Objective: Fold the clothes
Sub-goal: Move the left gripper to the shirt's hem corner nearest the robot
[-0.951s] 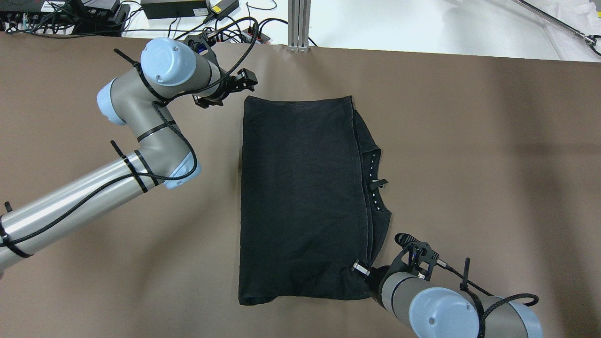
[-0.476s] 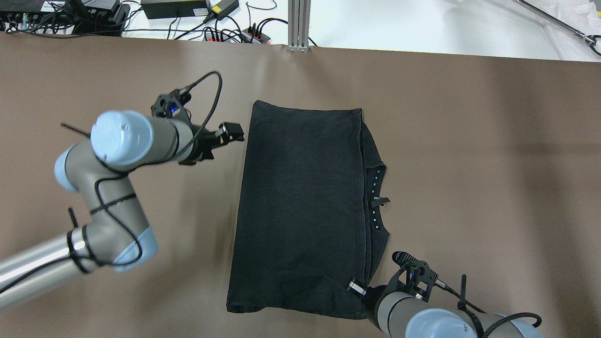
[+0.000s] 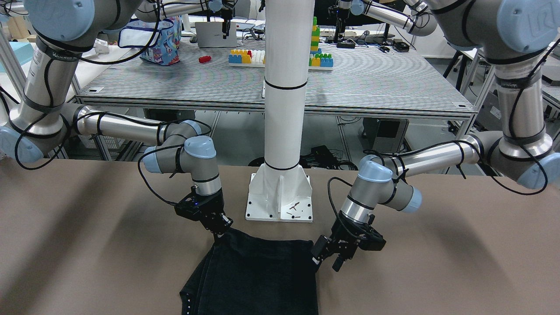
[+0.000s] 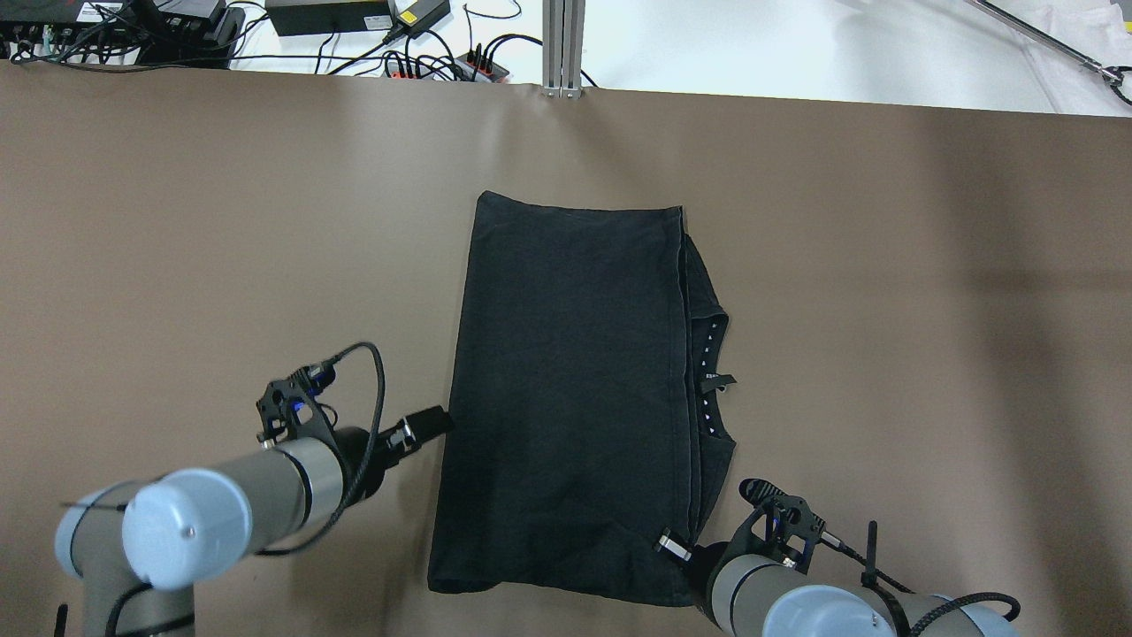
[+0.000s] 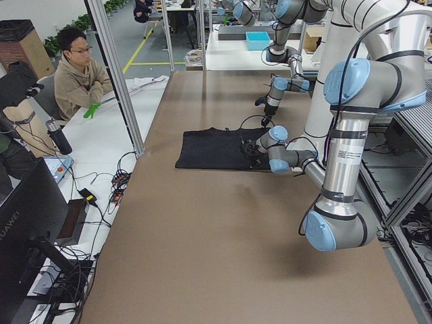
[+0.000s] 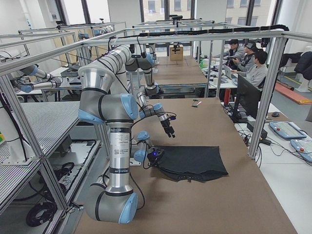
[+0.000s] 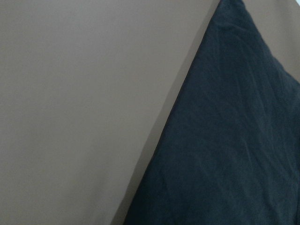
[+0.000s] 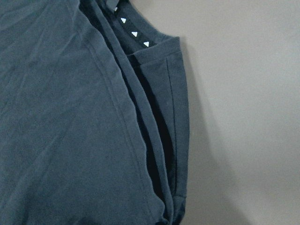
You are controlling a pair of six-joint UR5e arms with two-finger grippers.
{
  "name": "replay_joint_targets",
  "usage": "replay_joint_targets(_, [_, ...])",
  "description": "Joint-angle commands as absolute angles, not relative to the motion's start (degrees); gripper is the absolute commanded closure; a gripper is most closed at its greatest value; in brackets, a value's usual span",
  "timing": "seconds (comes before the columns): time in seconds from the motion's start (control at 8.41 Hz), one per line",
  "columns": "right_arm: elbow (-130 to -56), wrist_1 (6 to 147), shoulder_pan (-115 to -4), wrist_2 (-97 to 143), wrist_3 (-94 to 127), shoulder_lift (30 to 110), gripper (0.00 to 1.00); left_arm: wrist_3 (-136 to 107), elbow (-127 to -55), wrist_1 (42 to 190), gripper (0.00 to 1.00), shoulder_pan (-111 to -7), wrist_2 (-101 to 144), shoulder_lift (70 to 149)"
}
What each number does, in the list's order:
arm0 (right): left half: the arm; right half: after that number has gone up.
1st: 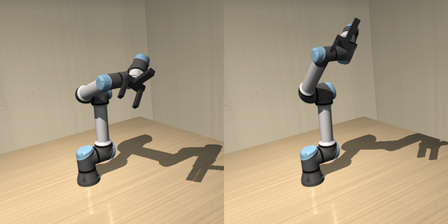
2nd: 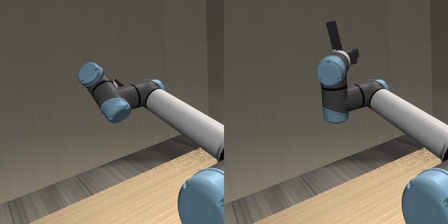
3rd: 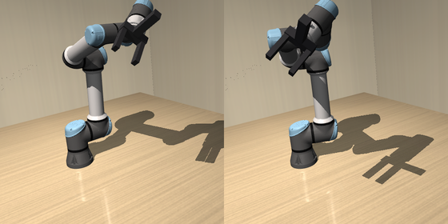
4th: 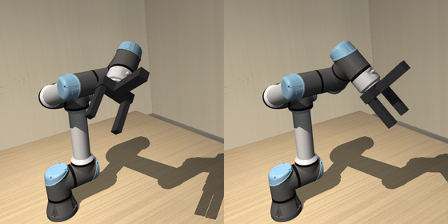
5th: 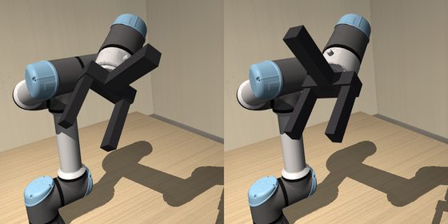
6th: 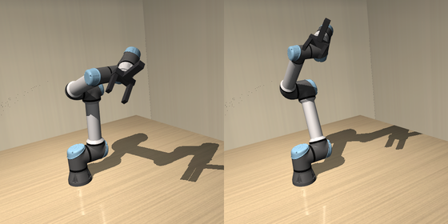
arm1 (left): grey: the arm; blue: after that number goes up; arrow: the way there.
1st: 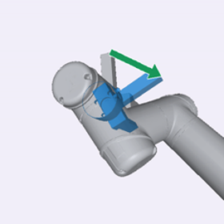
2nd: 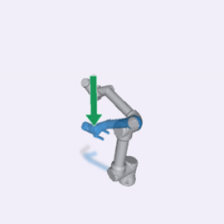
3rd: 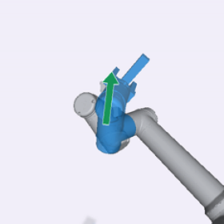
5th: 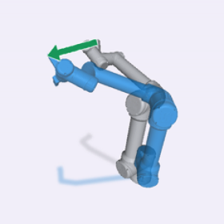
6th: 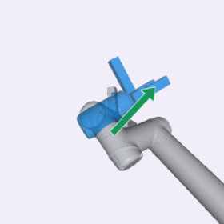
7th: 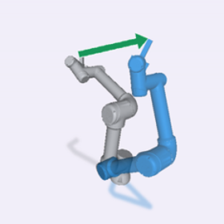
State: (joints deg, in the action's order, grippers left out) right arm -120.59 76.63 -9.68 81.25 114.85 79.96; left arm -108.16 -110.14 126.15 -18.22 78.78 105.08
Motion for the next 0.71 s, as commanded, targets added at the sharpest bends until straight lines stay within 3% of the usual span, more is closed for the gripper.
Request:
replay_joint_targets(0.0, [-120.59,76.64,-9.67,81.56,114.70,79.63,1.00,-113.88,-110.31,126.21,0.15,-6.35,69.71,102.57])
replay_joint_targets(0.59, [-120.76,76.64,-9.76,81.56,114.70,79.63,1.00,-116.37,-109.08,126.12,0.36,-1.32,65.57,102.48])
